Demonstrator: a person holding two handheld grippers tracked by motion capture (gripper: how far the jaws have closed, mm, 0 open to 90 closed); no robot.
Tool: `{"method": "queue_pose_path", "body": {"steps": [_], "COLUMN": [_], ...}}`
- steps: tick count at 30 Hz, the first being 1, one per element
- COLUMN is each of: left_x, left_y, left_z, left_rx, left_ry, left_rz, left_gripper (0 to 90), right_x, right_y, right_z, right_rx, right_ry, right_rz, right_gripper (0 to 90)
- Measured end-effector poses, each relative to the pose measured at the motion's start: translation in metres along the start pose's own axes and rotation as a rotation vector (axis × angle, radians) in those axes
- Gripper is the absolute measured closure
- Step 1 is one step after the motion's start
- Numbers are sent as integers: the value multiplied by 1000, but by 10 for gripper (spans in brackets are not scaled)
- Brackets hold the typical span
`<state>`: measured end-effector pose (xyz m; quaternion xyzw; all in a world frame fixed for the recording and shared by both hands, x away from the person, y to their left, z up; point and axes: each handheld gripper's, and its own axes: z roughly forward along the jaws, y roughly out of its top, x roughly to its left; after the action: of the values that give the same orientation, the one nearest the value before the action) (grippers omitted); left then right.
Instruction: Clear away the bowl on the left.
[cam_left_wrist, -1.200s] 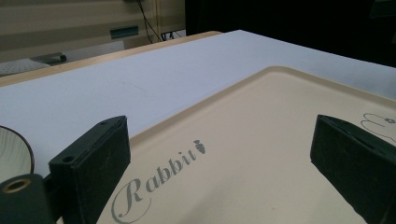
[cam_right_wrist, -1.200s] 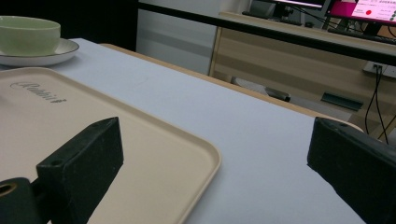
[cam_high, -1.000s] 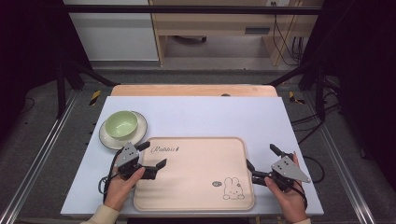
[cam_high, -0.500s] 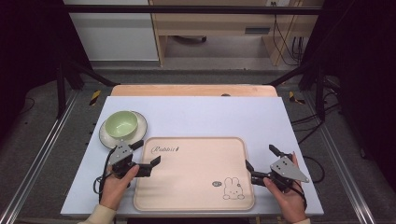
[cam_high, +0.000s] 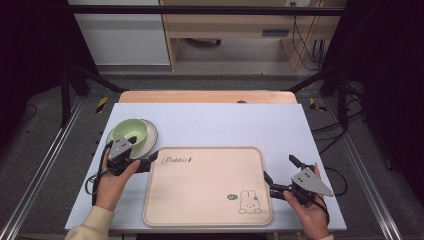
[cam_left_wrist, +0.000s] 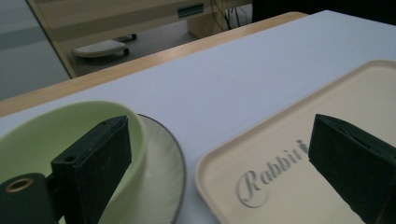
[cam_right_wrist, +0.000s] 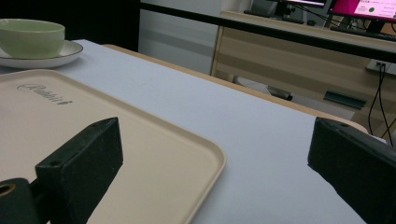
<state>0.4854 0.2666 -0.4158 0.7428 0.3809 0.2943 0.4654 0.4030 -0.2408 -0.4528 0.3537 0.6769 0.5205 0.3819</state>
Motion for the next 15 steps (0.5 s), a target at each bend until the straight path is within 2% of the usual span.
{"method": "queue_pose_path", "body": {"steps": [1,2,3,4,5,7,8,10,11,12,13,14,15], "left_x": [5,17,17,28,28,40,40,51,51,60,60,68,70], "left_y": [2,7,7,10,10,13,13,14,14,16,16,17,17], "left_z": [1,4,4,6,6,8,8,9,9,9,9,10,10], "left_rx": [10,23,23,34,34,33,33,39,39,52,52,65,71], "left_ry": [14,45,45,72,72,96,96,132,132,170,170,191,207], "left_rz": [2,-16,-16,-36,-36,-52,-52,-70,-70,-78,-78,-113,-116], "left_gripper": [59,59,61,63,64,66,66,67,71,77,88,98,113], "right_x": [1,1,1,1,1,1,1,0,0,0,0,0,0], "right_y": [0,0,0,0,0,0,0,0,0,-1,-1,-1,-1], "right_z": [0,1,1,1,1,0,0,0,0,0,0,1,1], "right_rx": [3,2,2,2,2,2,2,1,1,4,4,3,3], "right_ry": [1,1,1,1,1,1,-1,-4,-4,-4,-4,-3,-3], "right_rz": [1,-3,-3,-2,-2,0,3,2,2,5,5,7,10], "right_gripper": [34,33,33,34,34,35,35,36,36,36,36,36,35]}}
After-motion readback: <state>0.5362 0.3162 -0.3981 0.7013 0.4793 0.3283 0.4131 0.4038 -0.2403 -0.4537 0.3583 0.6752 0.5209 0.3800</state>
